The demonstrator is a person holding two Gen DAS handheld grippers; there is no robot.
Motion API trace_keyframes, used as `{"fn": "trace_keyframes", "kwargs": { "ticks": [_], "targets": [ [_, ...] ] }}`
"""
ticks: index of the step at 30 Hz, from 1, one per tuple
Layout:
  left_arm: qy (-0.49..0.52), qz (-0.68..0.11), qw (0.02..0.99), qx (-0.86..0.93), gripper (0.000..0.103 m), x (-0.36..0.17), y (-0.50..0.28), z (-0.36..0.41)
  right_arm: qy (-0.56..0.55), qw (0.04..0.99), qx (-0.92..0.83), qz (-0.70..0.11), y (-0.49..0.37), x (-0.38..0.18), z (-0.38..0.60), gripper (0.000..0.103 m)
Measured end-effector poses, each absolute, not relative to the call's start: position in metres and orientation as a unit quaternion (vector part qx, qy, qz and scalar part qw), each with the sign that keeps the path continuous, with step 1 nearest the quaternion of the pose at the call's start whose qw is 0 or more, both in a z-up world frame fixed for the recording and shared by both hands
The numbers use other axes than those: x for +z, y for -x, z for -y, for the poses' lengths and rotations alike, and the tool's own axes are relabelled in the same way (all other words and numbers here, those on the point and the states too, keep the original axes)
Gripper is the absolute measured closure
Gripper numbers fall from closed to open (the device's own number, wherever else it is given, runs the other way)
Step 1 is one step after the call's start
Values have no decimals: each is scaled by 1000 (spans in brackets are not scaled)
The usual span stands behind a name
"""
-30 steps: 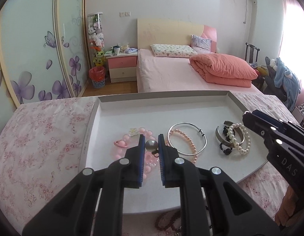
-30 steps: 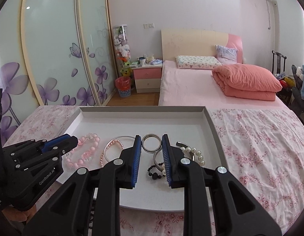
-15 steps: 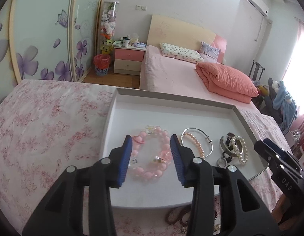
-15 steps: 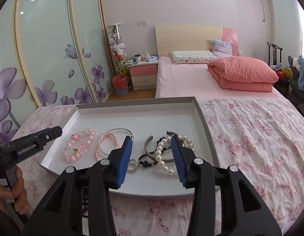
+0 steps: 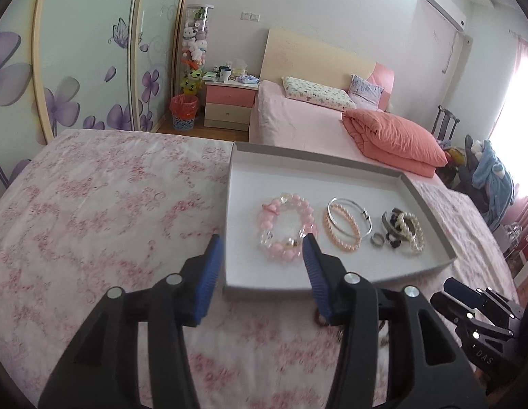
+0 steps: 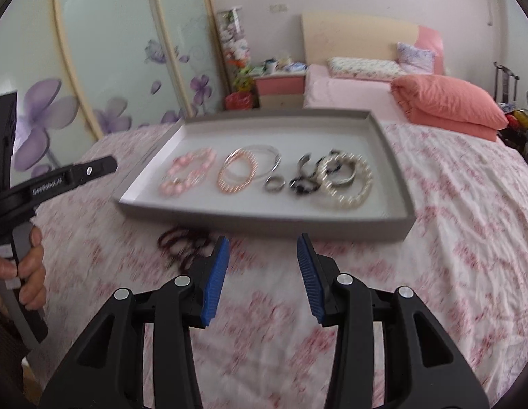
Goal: Organize jewelry
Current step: 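Withdraw both tools from the tray toward the remaining jewelry, then grasp the second pearl earring with the right tool while the left tool grasps the dark red bead necklace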
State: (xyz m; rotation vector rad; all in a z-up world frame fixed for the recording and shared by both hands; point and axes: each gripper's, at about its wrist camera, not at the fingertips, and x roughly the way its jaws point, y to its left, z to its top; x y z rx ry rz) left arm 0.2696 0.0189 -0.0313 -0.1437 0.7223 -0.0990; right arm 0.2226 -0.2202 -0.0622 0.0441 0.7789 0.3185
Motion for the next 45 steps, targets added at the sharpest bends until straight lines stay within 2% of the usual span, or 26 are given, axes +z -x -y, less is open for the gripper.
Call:
{"fn": "trace_keyframes", "kwargs": {
  "ticks": [5, 9, 16, 18, 23, 30, 39, 45],
  "targets": [
    [17, -353, 935, -35, 44, -38, -247, -15, 7, 894, 190, -407, -208, -77, 198, 61],
    [1, -357, 934, -31, 39, -41, -239, -14, 25, 885, 196, -421, -205, -87, 183, 69],
    [-3, -367, 930, -27, 38, -45, -237, -13, 32, 882, 181, -433, -213, -95, 175, 79],
    [-4, -370, 929, -27, 38, -47, -238, -13, 35, 883, 179, -432, -213, -95, 174, 86],
    [-12, -380, 924, -39, 37, -52, -239, -3, 49, 886, 171, -429, -207, -95, 179, 86],
    [-34, -402, 911, -83, 28, -63, -241, 30, 12, 901, 71, -429, -212, -94, 231, 86],
    [-59, -450, 884, -116, 26, -86, -259, 82, -28, 905, 40, -422, -209, -97, 260, 86],
    [-69, -453, 883, -105, 26, -92, -270, 100, -39, 904, 48, -422, -209, -97, 261, 86]
  ]
}}
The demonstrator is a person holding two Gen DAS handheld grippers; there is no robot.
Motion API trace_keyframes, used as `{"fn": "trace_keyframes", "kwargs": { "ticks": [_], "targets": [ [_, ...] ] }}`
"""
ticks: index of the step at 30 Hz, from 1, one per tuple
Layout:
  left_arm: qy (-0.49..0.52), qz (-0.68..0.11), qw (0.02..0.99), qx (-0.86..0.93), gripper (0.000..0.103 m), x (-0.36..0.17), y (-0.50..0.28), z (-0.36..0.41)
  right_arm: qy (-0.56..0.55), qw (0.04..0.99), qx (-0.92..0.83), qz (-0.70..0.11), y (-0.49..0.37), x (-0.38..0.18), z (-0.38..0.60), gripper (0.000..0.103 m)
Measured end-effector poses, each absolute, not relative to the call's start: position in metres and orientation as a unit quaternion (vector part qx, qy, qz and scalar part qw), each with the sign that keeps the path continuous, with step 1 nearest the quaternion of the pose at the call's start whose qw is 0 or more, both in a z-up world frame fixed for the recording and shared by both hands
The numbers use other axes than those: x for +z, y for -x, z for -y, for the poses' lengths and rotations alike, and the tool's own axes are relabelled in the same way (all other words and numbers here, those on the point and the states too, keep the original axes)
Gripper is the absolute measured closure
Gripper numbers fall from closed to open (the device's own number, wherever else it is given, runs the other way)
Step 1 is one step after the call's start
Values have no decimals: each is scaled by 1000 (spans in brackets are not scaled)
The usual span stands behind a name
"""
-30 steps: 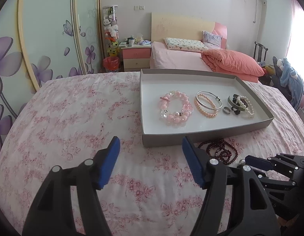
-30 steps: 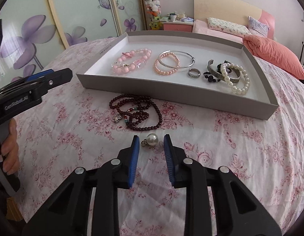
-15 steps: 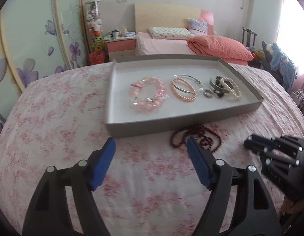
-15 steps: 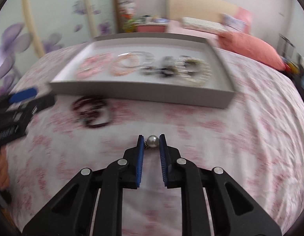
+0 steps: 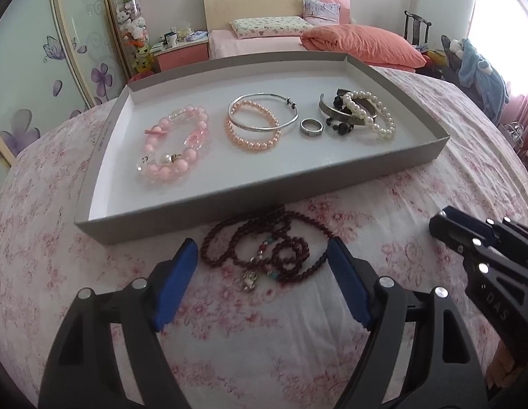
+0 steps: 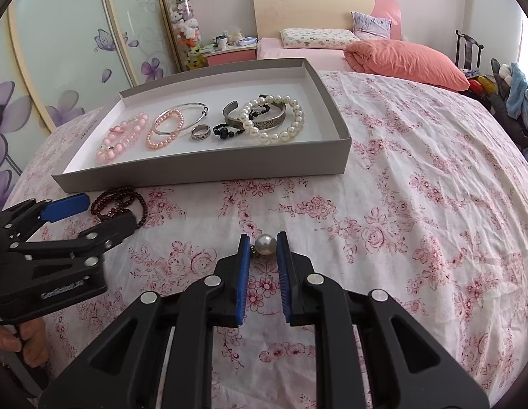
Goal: Organize jewelry
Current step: 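Grasp the second pearl earring with the right tool while the left tool grasps the dark red bead necklace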
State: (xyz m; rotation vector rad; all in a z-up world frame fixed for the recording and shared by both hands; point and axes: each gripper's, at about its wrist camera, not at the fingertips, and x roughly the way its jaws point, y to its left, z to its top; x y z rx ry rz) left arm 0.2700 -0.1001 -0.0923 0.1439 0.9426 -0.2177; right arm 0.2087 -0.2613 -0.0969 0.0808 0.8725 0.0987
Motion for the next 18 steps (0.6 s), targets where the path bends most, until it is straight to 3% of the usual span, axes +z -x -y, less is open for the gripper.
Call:
{"fn": "trace_keyframes", "kwargs": {
  "ticks": [4, 5, 8, 9, 11, 18],
  "targets": [
    [-69, -452, 884, -98, 27, -93, -275, 105, -44, 904, 52, -422, -210, -96, 263, 86],
    [-66, -451, 884, -100, 32, -92, -275, 105, -45, 904, 52, -422, -210, -96, 263, 86],
    [-53, -446, 886, -115, 59, -90, -272, 104, -47, 904, 53, -422, -210, -96, 263, 86],
    [-50, -446, 886, -116, 75, -89, -272, 103, -47, 904, 53, -422, -210, -96, 263, 86],
    [-46, -446, 887, -111, 88, -90, -273, 98, -47, 904, 53, -423, -210, -96, 263, 86],
    [-39, -444, 890, -94, 94, -87, -260, 64, -45, 904, 54, -423, -210, -96, 263, 86]
  ]
}}
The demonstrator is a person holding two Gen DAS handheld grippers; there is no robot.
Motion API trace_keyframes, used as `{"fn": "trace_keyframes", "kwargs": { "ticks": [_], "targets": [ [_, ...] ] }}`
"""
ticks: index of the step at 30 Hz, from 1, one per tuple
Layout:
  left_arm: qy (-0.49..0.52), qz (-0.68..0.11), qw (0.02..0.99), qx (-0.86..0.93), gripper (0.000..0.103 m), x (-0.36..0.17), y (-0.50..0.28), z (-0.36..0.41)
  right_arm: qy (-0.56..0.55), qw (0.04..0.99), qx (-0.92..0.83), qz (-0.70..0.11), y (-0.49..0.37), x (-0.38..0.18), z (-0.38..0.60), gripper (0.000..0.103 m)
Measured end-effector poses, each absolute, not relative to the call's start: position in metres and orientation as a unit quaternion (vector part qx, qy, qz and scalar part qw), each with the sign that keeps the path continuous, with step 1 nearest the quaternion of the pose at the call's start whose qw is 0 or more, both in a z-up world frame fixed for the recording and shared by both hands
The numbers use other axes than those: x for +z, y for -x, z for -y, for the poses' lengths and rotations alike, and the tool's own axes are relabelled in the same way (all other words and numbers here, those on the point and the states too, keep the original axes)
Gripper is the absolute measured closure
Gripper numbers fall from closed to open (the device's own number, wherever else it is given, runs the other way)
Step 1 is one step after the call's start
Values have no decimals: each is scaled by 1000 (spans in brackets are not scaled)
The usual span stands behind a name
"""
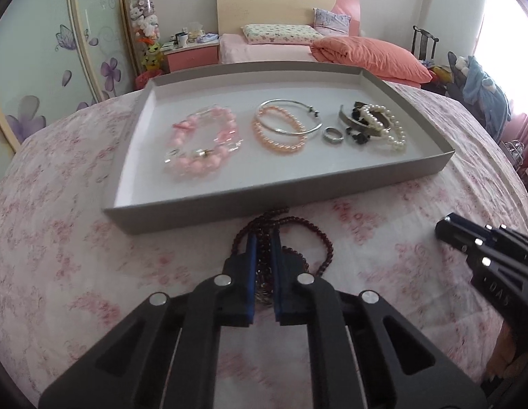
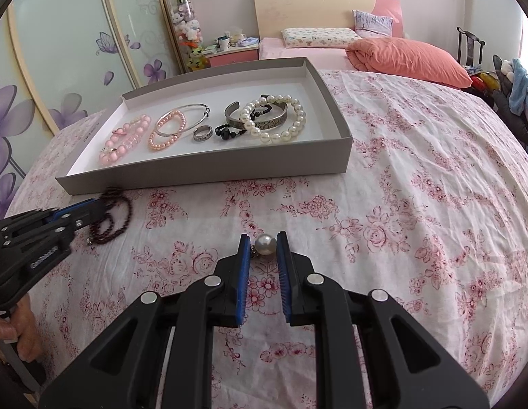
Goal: Organize jewelry
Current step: 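Grasp the second pearl earring with the right tool while the left tool grasps the dark red bead necklace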
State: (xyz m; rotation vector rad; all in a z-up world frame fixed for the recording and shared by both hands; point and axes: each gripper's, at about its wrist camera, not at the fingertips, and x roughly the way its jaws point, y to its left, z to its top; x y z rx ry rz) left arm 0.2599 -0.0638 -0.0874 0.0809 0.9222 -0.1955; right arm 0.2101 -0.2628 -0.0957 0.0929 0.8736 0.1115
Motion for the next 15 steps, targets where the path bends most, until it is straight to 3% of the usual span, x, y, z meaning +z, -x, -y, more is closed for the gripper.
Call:
{"fn": "trace_keyframes", "kwargs": {
  "ticks": [15],
  "targets": [
    [-44, -432, 898, -72, 90, -88, -223, 18, -27, 902, 76, -424, -209, -95, 242, 86]
  ]
}}
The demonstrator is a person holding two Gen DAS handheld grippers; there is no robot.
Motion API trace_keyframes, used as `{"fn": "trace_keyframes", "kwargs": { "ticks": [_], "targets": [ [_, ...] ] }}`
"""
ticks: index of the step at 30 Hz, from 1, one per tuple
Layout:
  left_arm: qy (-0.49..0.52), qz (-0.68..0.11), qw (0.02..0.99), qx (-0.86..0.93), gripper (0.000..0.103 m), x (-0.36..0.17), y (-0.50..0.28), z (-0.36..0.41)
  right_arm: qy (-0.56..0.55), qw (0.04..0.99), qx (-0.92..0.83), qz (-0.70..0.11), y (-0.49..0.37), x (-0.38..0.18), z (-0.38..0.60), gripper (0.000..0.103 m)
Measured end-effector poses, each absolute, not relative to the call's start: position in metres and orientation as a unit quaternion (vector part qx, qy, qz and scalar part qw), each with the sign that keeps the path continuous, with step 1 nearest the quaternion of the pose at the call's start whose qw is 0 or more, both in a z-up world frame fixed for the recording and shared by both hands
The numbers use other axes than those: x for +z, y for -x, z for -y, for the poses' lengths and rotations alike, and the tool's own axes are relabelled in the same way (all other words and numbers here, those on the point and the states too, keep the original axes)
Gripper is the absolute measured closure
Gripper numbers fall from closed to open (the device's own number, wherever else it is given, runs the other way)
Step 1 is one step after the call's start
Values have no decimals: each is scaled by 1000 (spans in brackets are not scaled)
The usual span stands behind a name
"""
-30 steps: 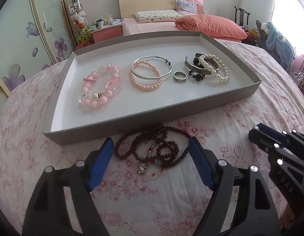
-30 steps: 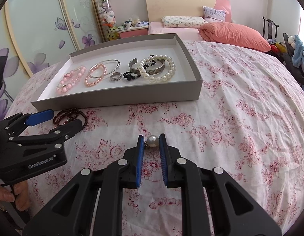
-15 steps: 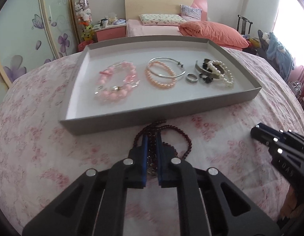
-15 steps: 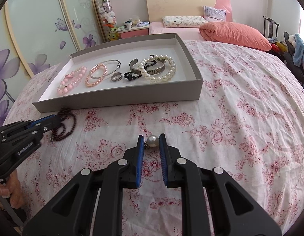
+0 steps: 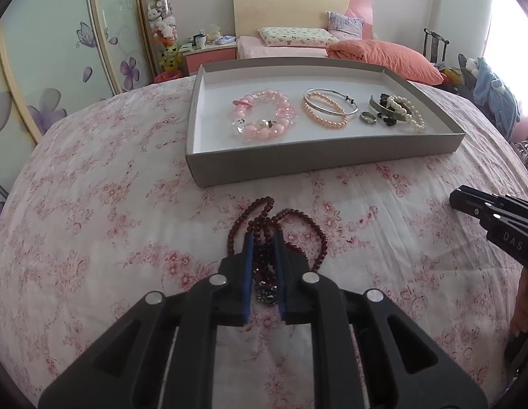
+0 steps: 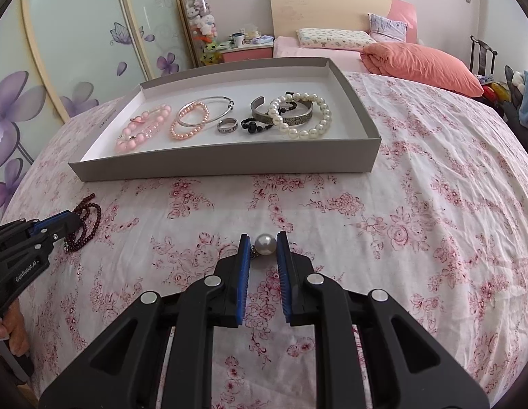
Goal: Organize jewelry
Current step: 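Grasp the second pearl earring with the right tool while the left tool grasps the dark red bead necklace, then lift the earring and necklace with both tools and carry them toward the tray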
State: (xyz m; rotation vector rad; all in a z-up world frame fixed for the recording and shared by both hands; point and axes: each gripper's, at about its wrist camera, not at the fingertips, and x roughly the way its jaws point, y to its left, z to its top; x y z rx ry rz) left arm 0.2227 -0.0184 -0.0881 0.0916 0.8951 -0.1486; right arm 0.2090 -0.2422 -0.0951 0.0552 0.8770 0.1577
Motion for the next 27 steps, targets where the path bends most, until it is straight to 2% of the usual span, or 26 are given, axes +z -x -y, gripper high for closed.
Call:
{"fn": "trace_keyframes", "kwargs": {
  "ticks": [27],
  "targets": [
    [-10, -430, 899, -84, 89, -89, -223, 10, -27, 902, 76, -424, -209, -96, 243, 86]
  ]
}}
